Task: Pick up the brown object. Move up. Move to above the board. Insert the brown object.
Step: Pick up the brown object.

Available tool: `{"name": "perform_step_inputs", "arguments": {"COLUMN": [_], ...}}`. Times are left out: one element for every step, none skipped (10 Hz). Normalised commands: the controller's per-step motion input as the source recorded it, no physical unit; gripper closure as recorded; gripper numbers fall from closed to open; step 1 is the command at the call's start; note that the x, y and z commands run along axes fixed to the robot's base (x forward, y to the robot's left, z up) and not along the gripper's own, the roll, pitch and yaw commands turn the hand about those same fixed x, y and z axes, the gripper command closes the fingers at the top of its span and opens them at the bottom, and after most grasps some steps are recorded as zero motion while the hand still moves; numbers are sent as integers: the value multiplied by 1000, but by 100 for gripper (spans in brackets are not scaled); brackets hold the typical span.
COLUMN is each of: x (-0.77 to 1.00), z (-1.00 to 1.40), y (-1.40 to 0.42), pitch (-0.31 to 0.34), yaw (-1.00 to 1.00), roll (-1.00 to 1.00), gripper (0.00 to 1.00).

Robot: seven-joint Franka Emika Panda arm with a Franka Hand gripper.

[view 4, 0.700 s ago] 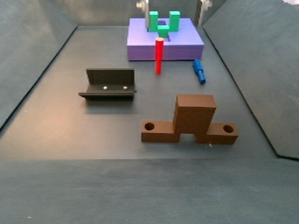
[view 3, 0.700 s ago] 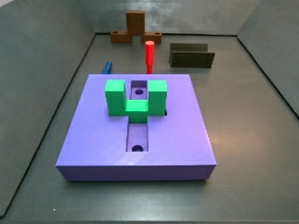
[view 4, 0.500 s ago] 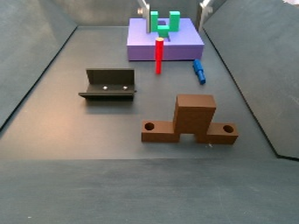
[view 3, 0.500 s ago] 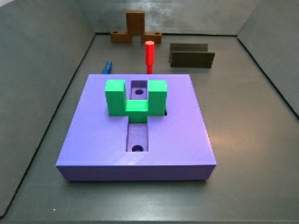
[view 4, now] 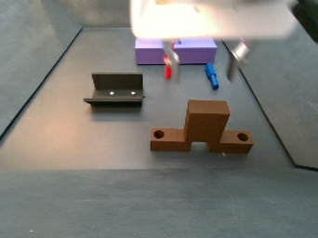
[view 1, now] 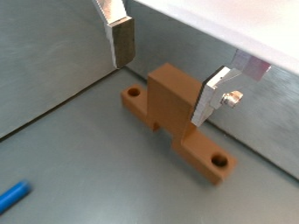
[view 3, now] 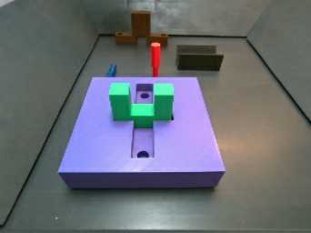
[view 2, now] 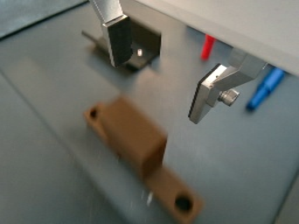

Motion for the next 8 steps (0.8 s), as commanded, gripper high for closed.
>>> {"name": "perform_step_inputs", "arguments": {"x": [-317,131,363,374,243,60,-40,-60], "z": [-117,0,17,0,0,-80,-103,-57], "y": [563,326,180,203,243,343,389,229], "pitch": [-141,-39,0,0,-34,-57,-114,-109], "yaw": [-189,-194,-129,-106,-111,-74,0,0], "roll": [-214,-329,-316,-340,-331,-314,-360,-327], "gripper": [0,0,0,0,0,0,0,0]}}
